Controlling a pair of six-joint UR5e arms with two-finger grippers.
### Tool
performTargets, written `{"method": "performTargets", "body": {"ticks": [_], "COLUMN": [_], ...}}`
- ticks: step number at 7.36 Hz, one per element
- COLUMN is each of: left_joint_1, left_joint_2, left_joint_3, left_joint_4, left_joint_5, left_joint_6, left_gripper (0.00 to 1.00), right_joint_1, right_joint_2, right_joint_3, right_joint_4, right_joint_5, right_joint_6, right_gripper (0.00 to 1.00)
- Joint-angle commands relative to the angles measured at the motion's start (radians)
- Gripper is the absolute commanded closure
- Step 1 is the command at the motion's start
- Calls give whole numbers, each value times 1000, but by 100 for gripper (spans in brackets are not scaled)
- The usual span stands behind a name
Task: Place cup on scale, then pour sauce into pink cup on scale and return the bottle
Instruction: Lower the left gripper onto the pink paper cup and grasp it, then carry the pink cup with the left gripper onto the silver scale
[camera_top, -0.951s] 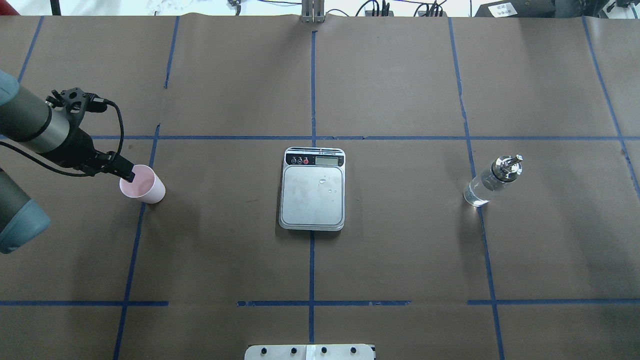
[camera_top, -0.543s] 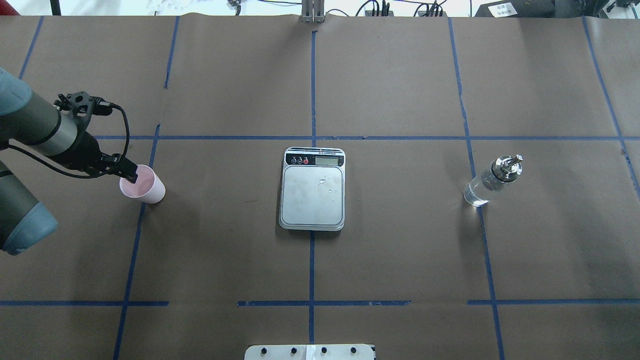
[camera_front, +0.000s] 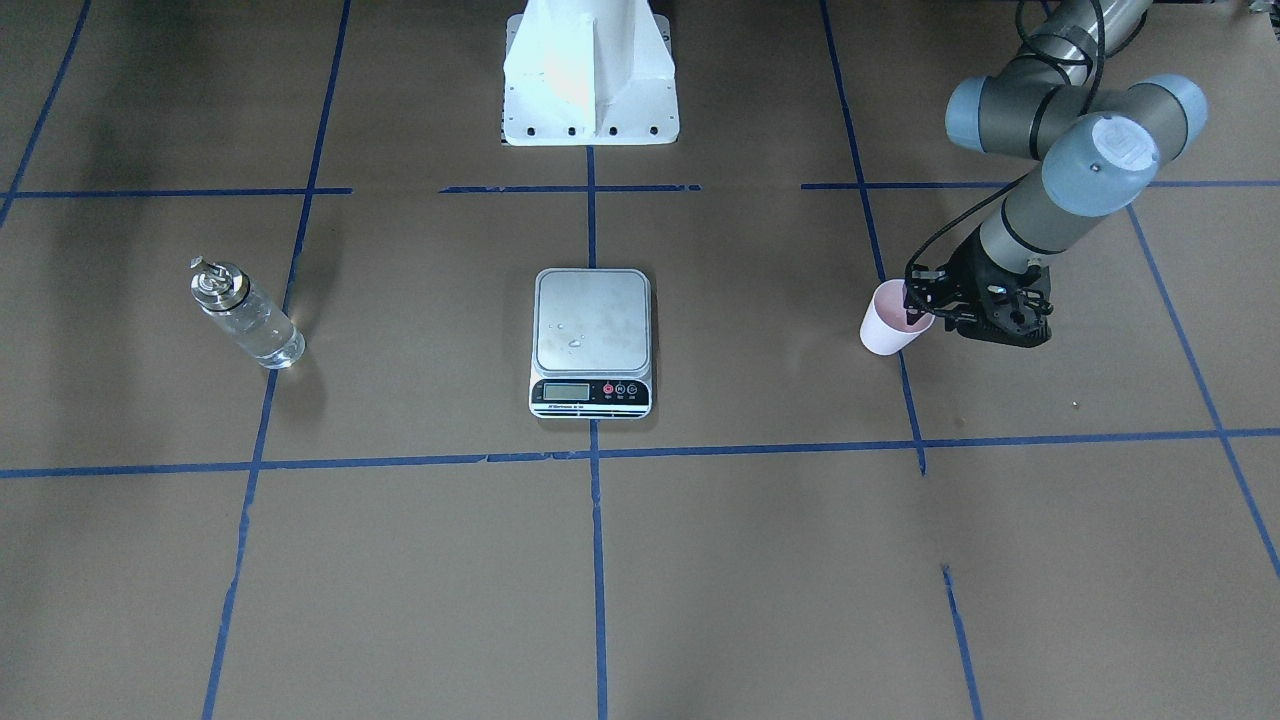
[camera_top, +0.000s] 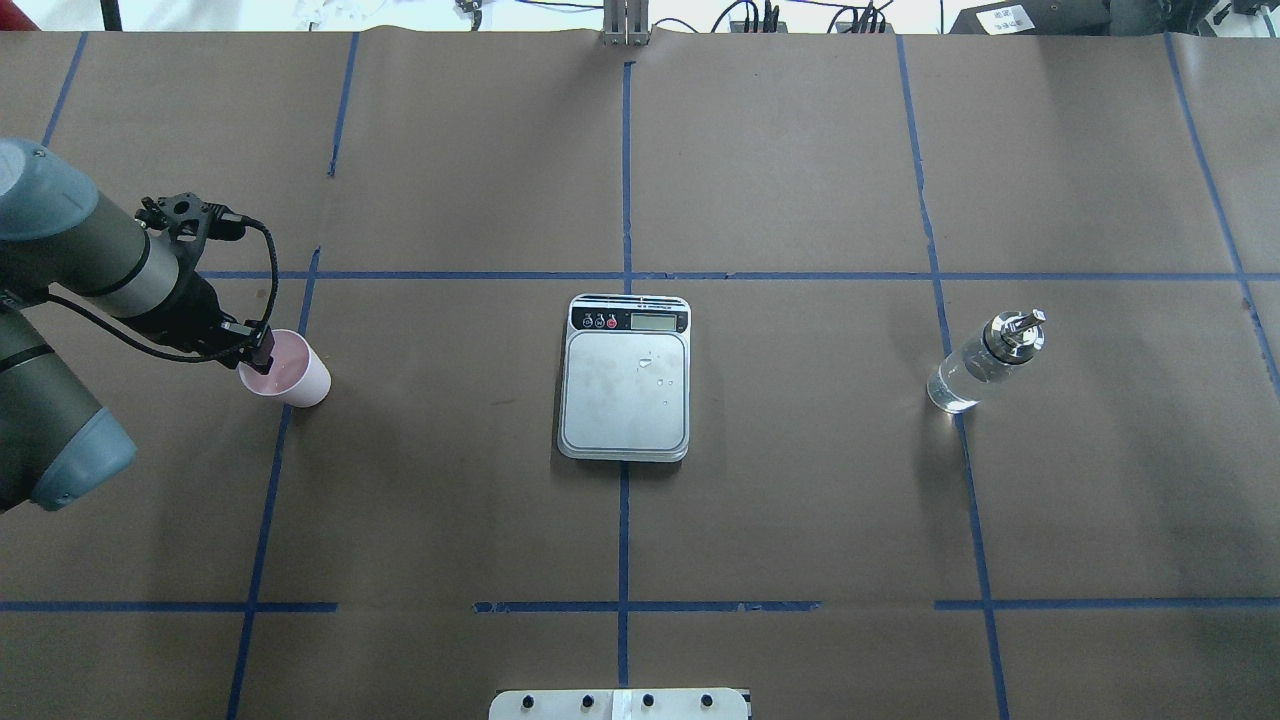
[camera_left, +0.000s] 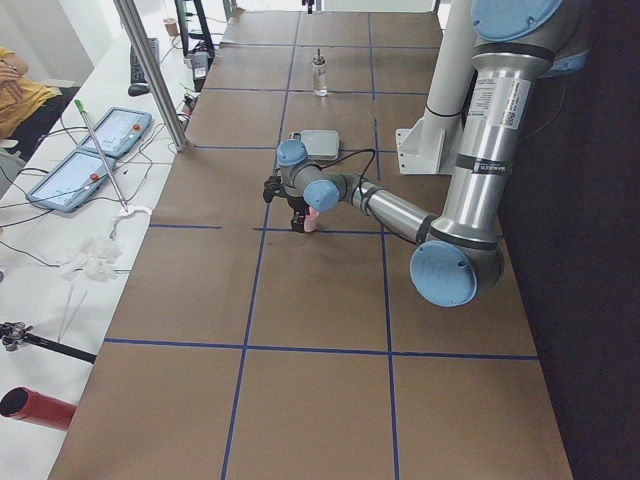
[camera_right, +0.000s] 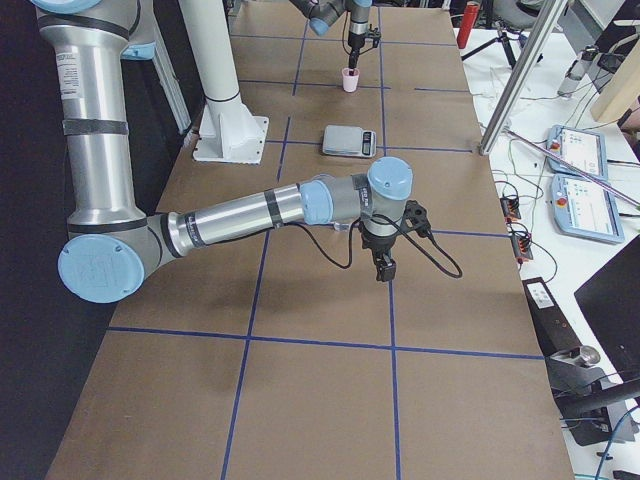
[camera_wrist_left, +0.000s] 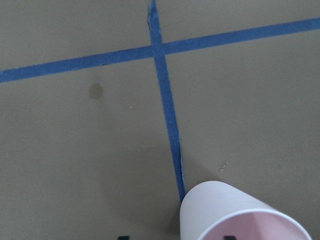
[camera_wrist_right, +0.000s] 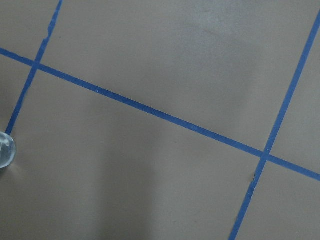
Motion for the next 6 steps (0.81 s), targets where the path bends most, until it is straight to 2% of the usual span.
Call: {"method": "performTargets", "body": {"ticks": [1,2,3,4,5,6], "left_joint_1": [-2,-6,-7,10,75,118], "left_joint_2": [-7,-24,-92,-237,-318,-410], "left_joint_3": [-38,-107,-150,-135,-129,-57], "left_joint_4": [11,73,179,283,307,303], "left_joint_5": [-6,-5,-2,1,1,4], "left_joint_6": [-10,-21,-80,-198,-300,-400], "left_gripper": [100,100,100,100,100,100], "right_joint_1": [0,0,0,-5,-18,-21], "right_joint_2": [0,0,0,0,0,0], "right_joint_3": [16,19,22,39,59,65], "right_joint_4": [0,0,0,0,0,0], "right_joint_5": [-2,-2,-2,-2,-5,-6], "right_joint_6": [0,0,1,27,41,52], "right_gripper": [0,0,0,0,0,0]}}
